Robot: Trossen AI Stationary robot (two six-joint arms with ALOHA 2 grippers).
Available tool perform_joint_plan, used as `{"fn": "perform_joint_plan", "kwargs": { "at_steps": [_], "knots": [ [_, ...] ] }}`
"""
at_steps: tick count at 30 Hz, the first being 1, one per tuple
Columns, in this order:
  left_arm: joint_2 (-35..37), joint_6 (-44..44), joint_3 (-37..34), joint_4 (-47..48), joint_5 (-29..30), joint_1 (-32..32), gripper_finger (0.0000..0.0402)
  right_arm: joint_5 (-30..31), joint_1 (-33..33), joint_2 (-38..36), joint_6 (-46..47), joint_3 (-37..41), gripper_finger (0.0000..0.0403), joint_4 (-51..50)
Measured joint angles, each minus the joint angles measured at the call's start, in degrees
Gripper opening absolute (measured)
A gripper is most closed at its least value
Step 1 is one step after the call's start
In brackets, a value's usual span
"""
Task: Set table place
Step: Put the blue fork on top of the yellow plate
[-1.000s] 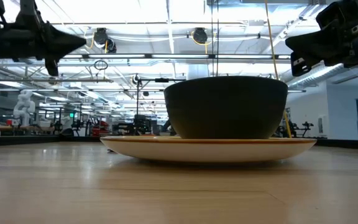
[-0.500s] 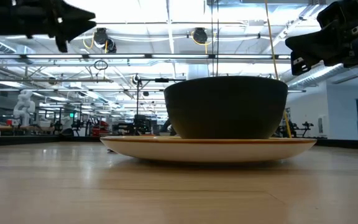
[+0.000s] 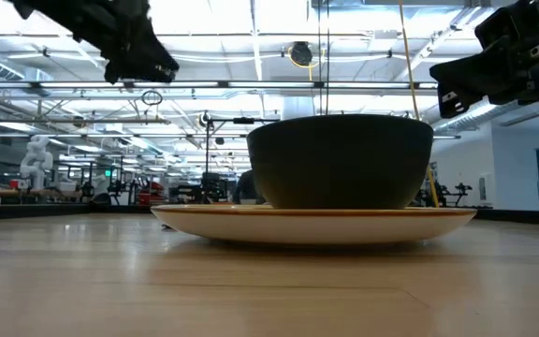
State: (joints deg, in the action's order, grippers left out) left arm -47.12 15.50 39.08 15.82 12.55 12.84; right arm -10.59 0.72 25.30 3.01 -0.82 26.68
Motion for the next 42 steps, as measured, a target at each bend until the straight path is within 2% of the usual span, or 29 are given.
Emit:
{"fn": "perform_joint_plan", "kwargs": {
  "at_steps": [4, 14, 24, 33, 42],
  "knots": [
    [-4.8, 8.3, 2.7, 6.5, 2.7, 0.4, 0.0212, 0.0, 0.0, 0.0, 0.8, 0.0, 0.0, 0.0],
    [-14.7, 17.8, 2.8, 8.6, -7.1, 1.6, 0.0212, 0.0, 0.0, 0.0, 1.9, 0.0, 0.0, 0.0],
    [-24.7, 27.0, 2.8, 8.6, -9.8, 1.6, 0.0212, 0.0, 0.0, 0.0, 2.3, 0.0, 0.0, 0.0],
    [-30.6, 28.6, 2.7, 7.5, -17.0, 1.9, 0.0212, 0.0, 0.0, 0.0, 2.3, 0.0, 0.0, 0.0],
    [-33.8, 27.9, 2.7, 3.1, -18.5, 2.2, 0.0212, 0.0, 0.0, 0.0, 2.4, 0.0, 0.0, 0.1]
  ]
}}
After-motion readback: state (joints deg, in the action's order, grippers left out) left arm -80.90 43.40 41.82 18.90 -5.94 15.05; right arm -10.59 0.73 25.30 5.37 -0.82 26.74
